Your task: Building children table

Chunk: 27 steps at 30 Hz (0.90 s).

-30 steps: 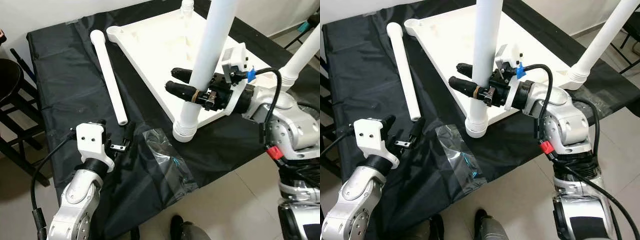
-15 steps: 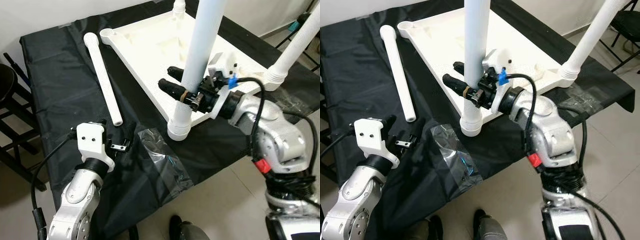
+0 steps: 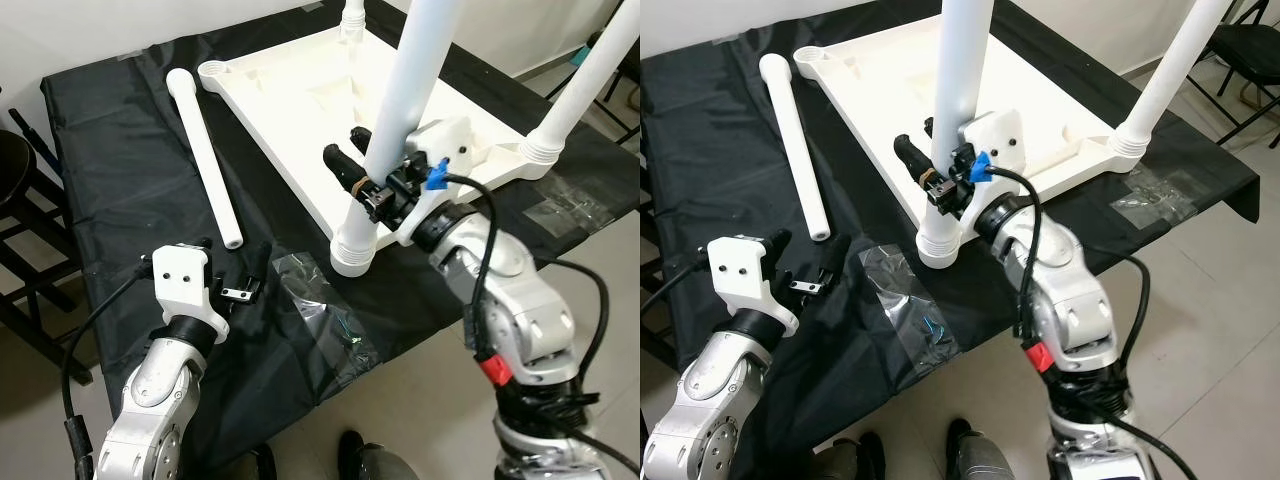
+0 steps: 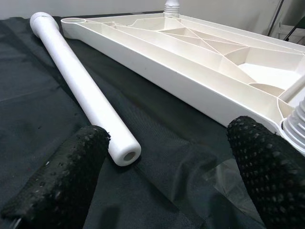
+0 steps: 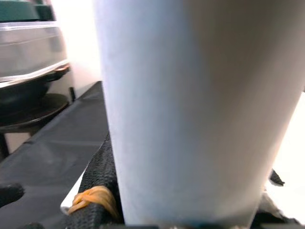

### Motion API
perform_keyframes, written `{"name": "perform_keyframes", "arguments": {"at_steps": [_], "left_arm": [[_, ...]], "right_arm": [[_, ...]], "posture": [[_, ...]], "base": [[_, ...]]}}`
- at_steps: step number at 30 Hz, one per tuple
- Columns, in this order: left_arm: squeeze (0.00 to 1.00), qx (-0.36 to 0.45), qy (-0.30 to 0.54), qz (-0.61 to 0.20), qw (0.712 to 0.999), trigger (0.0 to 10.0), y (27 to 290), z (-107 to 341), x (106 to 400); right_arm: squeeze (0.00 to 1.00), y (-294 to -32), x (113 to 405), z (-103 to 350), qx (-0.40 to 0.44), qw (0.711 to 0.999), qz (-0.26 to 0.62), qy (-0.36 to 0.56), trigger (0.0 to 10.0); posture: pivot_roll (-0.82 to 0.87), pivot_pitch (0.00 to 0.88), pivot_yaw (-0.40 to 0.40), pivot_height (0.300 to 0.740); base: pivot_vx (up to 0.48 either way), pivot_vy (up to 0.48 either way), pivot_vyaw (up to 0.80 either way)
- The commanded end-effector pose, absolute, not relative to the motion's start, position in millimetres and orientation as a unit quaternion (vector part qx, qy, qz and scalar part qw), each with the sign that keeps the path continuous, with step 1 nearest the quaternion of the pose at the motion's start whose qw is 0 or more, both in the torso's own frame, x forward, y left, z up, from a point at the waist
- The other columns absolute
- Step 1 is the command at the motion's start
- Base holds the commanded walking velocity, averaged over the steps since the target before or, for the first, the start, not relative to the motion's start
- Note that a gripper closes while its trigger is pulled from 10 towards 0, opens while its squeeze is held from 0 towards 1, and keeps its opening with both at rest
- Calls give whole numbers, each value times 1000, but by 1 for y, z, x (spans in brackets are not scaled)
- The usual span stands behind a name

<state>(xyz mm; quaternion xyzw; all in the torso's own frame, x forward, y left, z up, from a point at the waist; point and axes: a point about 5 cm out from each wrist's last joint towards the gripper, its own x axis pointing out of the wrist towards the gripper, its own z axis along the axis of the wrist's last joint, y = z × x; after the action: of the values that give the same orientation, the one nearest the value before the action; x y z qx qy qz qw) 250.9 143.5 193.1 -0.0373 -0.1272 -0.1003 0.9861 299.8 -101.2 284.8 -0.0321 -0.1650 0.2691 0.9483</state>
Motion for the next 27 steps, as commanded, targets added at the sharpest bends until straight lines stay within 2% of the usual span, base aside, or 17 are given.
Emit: {"name": "perform_keyframes", "arguments": {"at_steps": [1, 5, 10, 23, 25, 26, 27], "left_arm": [[0, -32, -124, -94, 987, 10000, 145, 190, 250], [0, -32, -124, -94, 987, 10000, 144, 190, 250], [0, -36, -126, -96, 987, 10000, 145, 191, 250], [0, -20, -209, -119, 970, 10000, 161, 235, 259], [0, -14, -276, -150, 949, 10000, 160, 277, 266], [0, -14, -276, -150, 949, 10000, 160, 277, 266], [0, -15, -326, -181, 928, 10000, 155, 309, 266]], "right_arm": [[0, -108, 308, 258, -42, 970, 219, -101, 10000], [0, -110, 309, 249, -25, 985, 150, -85, 10000], [0, -108, 311, 242, -24, 991, 113, -67, 10000], [0, -108, 315, 242, -27, 993, 99, -59, 10000], [0, -109, 318, 243, -33, 994, 88, -56, 10000], [0, -109, 318, 243, -33, 994, 88, -56, 10000], [0, -110, 319, 245, -36, 994, 81, -57, 10000]], "posture": [[-28, 341, -26, 740], [-22, 339, -25, 740], [-18, 334, -26, 740], [-13, 320, -28, 740], [-17, 308, -26, 740], [-17, 308, -26, 740], [-18, 307, -27, 740]], "base": [[0, 0, 0], [0, 0, 0], [0, 0, 0], [0, 0, 0], [0, 0, 0], [0, 0, 0], [0, 0, 0]]}}
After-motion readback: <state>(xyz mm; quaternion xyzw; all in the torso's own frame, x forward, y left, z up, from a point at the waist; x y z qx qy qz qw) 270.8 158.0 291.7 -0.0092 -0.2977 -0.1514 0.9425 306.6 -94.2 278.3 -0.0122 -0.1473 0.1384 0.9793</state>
